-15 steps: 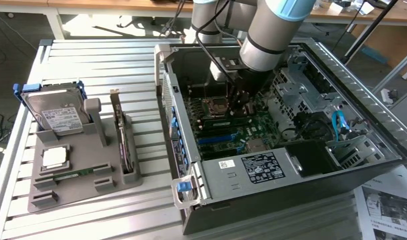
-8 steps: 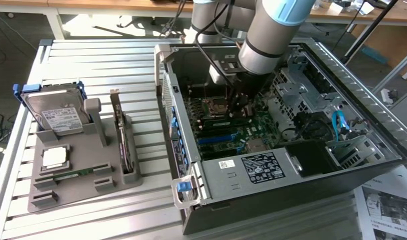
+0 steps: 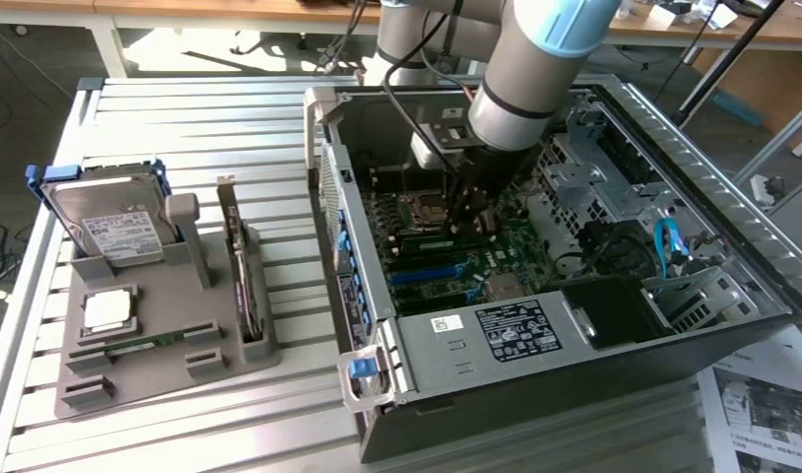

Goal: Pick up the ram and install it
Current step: 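Press down the ram until it locks into place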

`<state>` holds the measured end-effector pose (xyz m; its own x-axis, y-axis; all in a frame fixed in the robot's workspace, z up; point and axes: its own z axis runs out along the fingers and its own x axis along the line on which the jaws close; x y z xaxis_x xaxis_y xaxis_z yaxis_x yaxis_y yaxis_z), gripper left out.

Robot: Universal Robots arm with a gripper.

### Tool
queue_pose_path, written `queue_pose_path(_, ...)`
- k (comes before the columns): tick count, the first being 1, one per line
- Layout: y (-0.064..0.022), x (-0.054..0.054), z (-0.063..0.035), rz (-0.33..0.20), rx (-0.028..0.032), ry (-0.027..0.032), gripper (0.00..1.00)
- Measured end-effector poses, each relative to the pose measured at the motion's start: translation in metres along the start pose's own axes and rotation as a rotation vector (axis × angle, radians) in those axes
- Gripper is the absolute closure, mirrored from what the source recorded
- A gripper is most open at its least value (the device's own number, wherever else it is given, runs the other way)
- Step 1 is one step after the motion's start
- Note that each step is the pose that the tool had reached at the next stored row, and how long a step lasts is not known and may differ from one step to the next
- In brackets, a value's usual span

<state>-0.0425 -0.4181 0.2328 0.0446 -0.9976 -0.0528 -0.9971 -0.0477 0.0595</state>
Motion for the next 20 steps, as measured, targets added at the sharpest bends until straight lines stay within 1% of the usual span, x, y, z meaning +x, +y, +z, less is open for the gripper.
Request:
queue_pose_path(4,-0.0002,0.0002,0.0028,0.000,0.0001,0.0000,0.89)
queue_pose_path(15,-0.0002,0.0001,0.0032,0.000,0.0002,-0.0005,0.89)
queue_pose_path(20,-0.0003,0.0003,0.0053,0.000,0.0001,-0.0003,0.89)
